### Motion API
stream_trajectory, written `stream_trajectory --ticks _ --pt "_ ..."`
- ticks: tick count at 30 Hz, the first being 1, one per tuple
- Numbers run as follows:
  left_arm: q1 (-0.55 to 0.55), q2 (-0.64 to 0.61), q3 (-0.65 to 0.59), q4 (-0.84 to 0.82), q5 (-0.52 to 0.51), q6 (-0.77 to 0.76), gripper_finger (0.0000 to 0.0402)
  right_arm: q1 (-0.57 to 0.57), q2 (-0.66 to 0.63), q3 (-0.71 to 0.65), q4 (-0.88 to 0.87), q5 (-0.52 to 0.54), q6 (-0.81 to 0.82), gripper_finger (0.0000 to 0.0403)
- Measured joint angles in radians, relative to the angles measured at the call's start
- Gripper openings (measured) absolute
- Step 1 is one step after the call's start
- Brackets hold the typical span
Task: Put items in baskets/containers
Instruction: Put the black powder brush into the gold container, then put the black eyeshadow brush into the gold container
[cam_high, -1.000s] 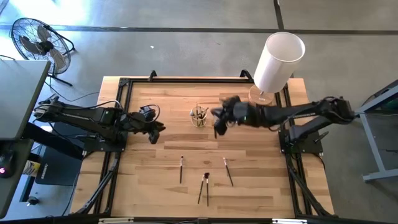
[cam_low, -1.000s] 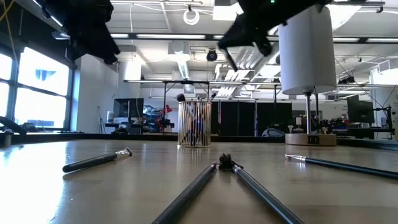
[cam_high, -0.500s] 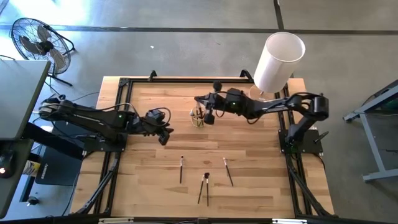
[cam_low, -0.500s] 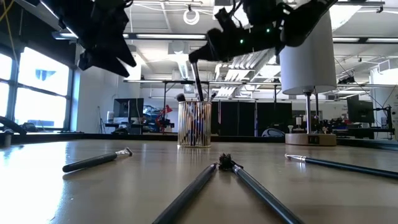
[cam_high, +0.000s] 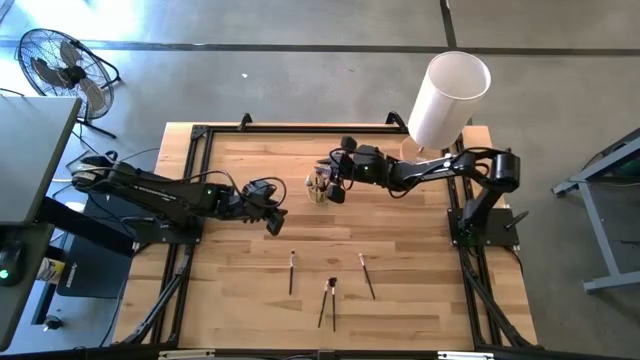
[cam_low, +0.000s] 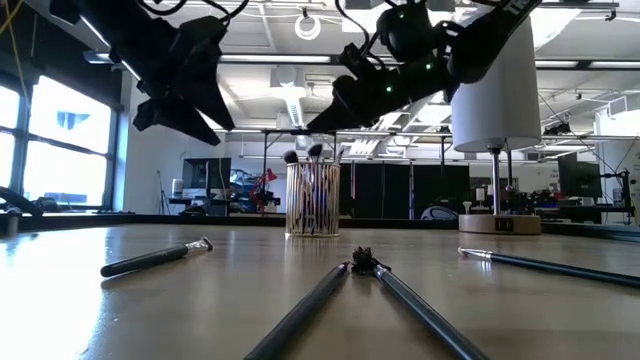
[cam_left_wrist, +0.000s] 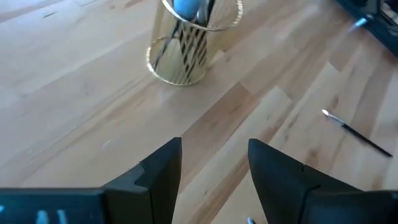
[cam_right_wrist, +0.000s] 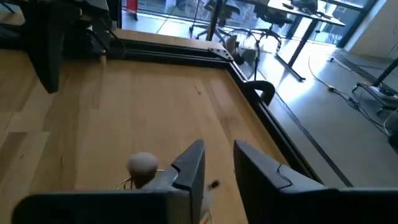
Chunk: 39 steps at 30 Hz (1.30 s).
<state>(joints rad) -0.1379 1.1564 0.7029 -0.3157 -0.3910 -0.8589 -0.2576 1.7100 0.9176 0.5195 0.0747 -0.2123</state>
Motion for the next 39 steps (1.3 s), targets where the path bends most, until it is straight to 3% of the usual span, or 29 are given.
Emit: stream_trajectory --ticks 7,11,15,18,21,25,33,39 --pt "0.000 0.042 0.000 0.005 -0.011 -0.011 0.0183 0.040 -0.167 0.000 -0.276 0.075 0.028 0.0159" --pt "0.000 0.066 0.007 0.006 0.020 -0.014 0.0183 0.082 -0.314 0.002 -0.483 0.106 0.217 0.0179" --pt "0.000 0.098 0.055 -0.023 0.072 -0.048 0.0183 0.134 -0.437 0.002 -0.750 0.185 0.521 0.0170" --pt "-0.003 0.142 0.119 -0.133 0.097 -0.124 0.0183 0.180 -0.494 0.002 -0.947 0.215 0.725 0.0155" --pt "-0.031 0.208 0.199 -0.271 0.100 -0.241 0.0183 0.235 -0.520 0.001 -1.107 0.224 0.835 0.0142" --pt "-0.082 0.298 0.287 -0.357 0.119 -0.364 0.0183 0.325 -0.527 0.001 -1.265 0.329 0.946 0.0131" --pt "-0.098 0.446 0.393 -0.357 0.227 -0.612 0.0183 0.496 -0.526 -0.005 -1.489 0.419 1.127 0.0119" --pt "-0.099 0.539 0.418 -0.358 0.286 -0.671 0.0183 0.609 -0.557 -0.154 -1.434 0.433 1.204 0.0118"
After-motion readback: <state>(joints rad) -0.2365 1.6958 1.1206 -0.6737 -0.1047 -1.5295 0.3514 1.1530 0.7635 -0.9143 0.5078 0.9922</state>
